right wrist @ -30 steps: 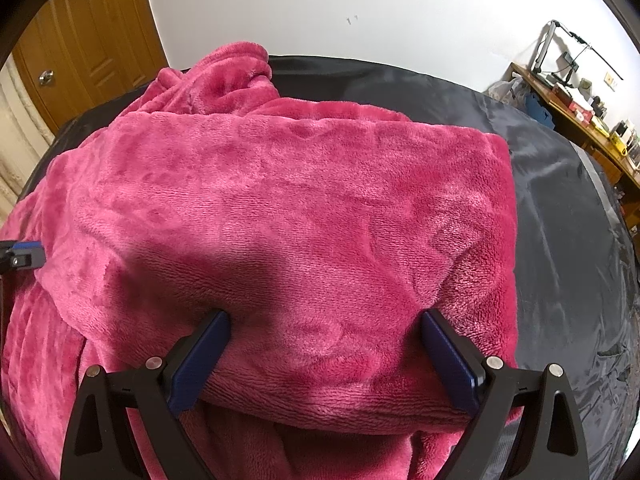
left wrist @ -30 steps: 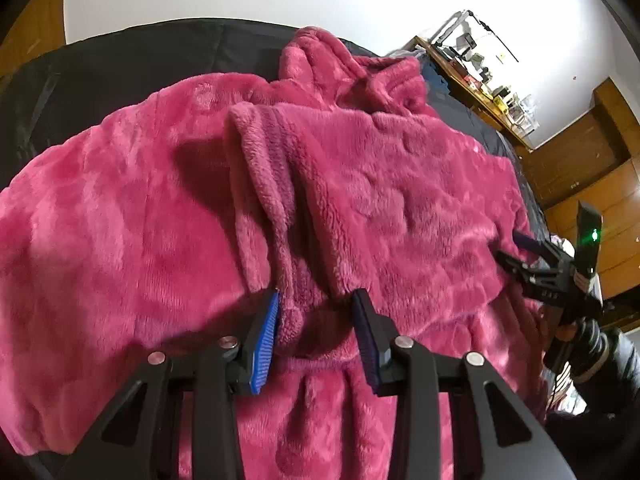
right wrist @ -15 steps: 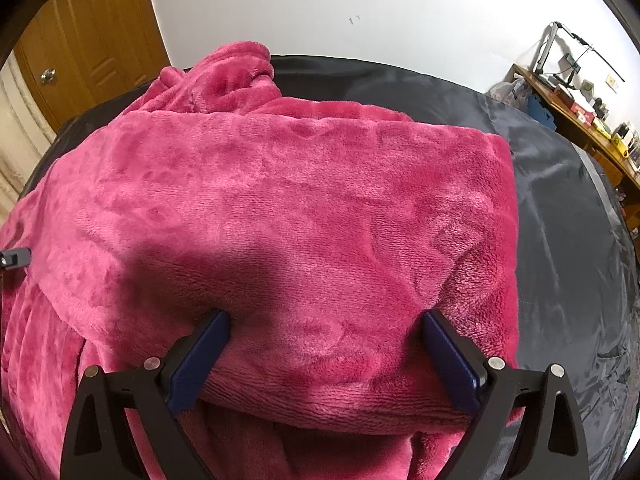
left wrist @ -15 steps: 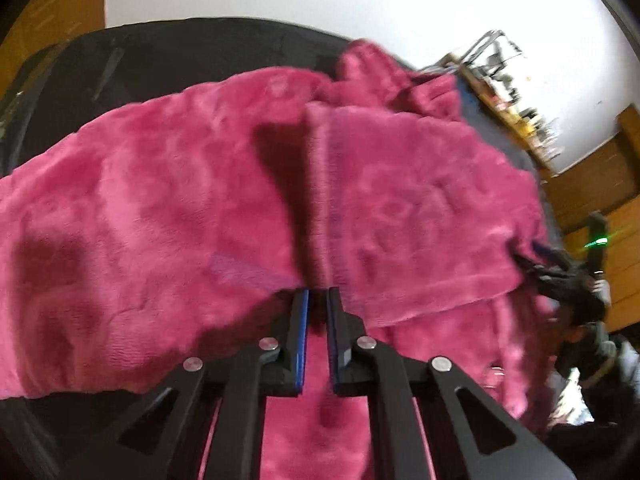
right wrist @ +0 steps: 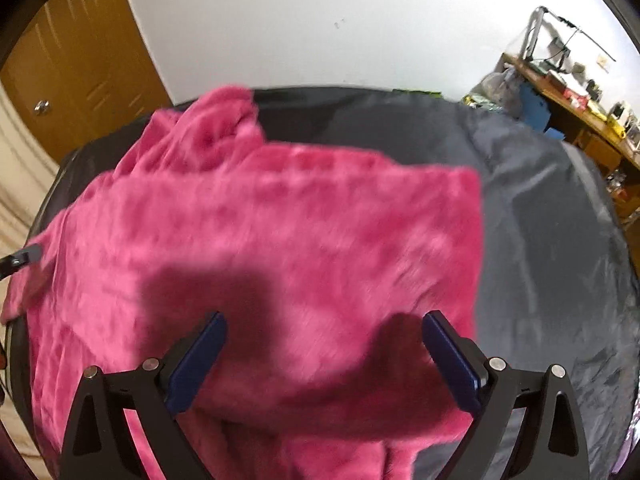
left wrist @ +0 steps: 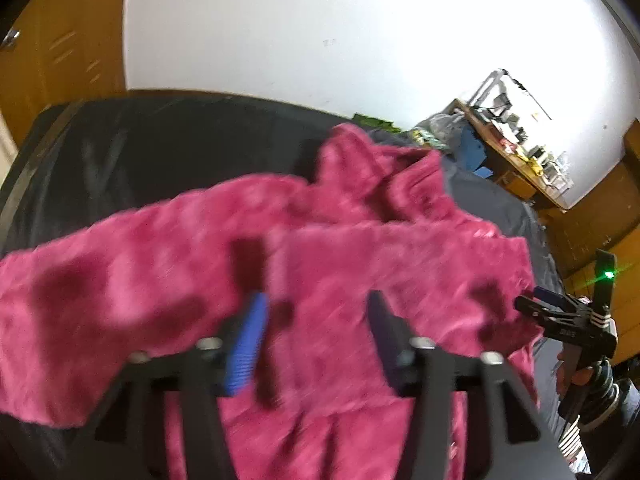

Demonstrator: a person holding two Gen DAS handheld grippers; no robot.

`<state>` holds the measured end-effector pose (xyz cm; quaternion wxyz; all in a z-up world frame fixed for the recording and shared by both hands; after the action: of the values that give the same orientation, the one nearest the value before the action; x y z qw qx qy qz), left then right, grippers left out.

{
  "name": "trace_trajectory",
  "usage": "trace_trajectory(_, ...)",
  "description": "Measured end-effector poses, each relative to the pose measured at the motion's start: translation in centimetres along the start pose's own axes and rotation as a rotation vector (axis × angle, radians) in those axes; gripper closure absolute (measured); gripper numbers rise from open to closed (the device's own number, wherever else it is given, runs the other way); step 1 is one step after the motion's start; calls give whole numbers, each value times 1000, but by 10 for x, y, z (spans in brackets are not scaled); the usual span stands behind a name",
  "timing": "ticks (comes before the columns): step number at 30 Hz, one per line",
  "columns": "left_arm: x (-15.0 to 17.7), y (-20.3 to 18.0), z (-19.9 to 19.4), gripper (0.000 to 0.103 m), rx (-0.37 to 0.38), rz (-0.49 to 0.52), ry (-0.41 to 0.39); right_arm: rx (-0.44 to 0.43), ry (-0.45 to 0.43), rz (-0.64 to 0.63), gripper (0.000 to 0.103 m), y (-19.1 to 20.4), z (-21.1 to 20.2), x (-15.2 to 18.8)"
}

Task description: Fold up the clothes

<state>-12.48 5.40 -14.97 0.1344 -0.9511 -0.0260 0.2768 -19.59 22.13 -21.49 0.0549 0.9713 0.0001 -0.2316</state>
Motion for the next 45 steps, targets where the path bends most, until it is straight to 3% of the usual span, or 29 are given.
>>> trace_trajectory(4,4,-15,41,42,-2,74,47,17,43,-25,3,-3,24,-8)
trace_trajectory(8,19,3,79,42,-40,58,118,36,99,-71,2,-9,49,-4)
trace_trajectory(15,20,8,87,42,-77,87,128,58,98,-90,1,-10,51,-3)
trace_trajectory(19,19,10,71,42,-82,51,133,68,105,-77,1,-11,38,-2)
trace_trajectory(23,23,-6,42,42,-17,76,97,-1,31,-72,1,0,-6,11)
trace_trajectory(26,37,-19,31,39,8,114,101,-38,46,-86,1,8,-14,34)
trace_trajectory(31,68,-3,50,38,-32,132,186,39,109,-138,1,5,11,71)
trace_trajectory(36,72,3,51,37,-31,151,161,64,91,-158,1,6,14,72)
trace_trajectory(39,74,2,44,37,-39,136,188,58,98,-130,1,5,-1,75)
trace_trajectory(42,79,-8,31,37,1,118,193,27,65,-82,1,5,-31,83)
trace_trajectory(45,96,-21,19,34,24,122,214,-3,77,-54,1,4,-50,113)
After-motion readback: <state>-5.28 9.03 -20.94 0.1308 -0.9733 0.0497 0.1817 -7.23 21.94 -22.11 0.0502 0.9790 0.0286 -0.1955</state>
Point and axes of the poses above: each gripper's, at about its wrist camera, not at the fingertips, and z roughly the way its jaws point, y to its left, x to its underside, the point moved 10 cm from there along z, roughly the way its jaws point, and after that the axes turned 6 degrees about z, right-handed, at the moved point
